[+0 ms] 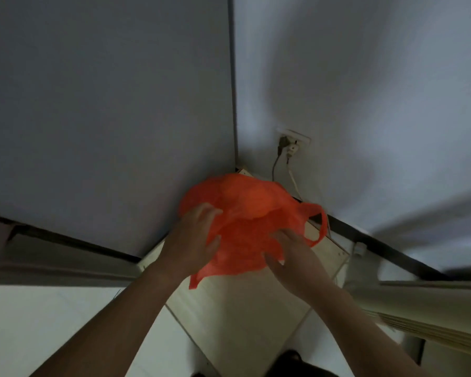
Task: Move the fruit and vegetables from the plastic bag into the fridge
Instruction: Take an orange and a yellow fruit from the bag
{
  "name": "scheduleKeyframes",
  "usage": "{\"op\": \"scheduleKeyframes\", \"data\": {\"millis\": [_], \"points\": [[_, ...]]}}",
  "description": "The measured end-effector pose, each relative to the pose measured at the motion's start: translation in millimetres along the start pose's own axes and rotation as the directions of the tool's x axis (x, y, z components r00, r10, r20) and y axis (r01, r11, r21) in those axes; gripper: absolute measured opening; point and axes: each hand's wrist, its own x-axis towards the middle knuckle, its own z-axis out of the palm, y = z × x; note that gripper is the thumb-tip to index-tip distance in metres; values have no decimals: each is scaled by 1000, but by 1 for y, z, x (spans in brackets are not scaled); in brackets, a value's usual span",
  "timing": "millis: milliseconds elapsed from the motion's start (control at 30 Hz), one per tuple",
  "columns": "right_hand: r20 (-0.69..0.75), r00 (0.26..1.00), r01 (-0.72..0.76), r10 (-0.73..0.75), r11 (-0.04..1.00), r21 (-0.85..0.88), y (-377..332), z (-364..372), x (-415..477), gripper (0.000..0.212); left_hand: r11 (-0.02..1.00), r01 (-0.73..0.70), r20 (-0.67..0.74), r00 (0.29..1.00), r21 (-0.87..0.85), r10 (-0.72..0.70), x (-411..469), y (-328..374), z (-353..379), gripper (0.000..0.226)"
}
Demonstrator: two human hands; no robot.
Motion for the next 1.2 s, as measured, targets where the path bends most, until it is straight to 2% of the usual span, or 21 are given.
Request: {"op": "scheduleKeyframes", "data": {"millis": [133, 333, 500, 600, 667, 767, 900, 967, 1033, 1133, 1200], "points": [[-26, 996, 85, -87, 995, -57, 25, 41, 13, 45, 999, -37, -112, 993, 10, 38, 18, -19, 25, 57], [-201, 949, 223, -243, 968, -115, 42, 75, 36, 53, 985, -171, -227, 958, 37, 175, 37, -42, 49, 56], [-294, 893, 305, -342, 938, -163, 47, 84, 36, 49, 969, -236, -340, 907, 78, 248, 40, -42, 51, 38], [-273, 901, 304, -337, 940, -157, 48, 82, 33, 50, 967, -240, -408, 877, 88, 255, 36, -33, 40, 24], [-292, 894, 301, -340, 938, -170, 46, 78, 31, 51, 970, -227, -441, 864, 90, 243, 34, -27, 30, 22], [-304, 887, 292, -346, 933, -209, 40, 75, 32, 53, 973, -215, -452, 863, 80, 227, 34, -21, 18, 26], [-309, 884, 294, -350, 932, -214, 41, 79, 32, 53, 980, -198, -382, 904, 19, 190, 39, -11, 24, 31], [-310, 881, 305, -358, 930, -206, 45, 82, 30, 52, 978, -200, -328, 922, 54, 206, 41, -7, 34, 45], [-285, 895, 291, -342, 934, -209, 50, 84, 28, 53, 975, -188, -299, 930, 116, 215, 46, -8, 42, 48], [-299, 888, 298, -349, 933, -203, 54, 84, 30, 53, 979, -153, -348, 918, 137, 192, 53, -8, 41, 22], [-312, 886, 285, -344, 933, -219, 55, 82, 34, 51, 988, -127, -418, 896, 91, 154, 57, -7, 34, 8]]}}
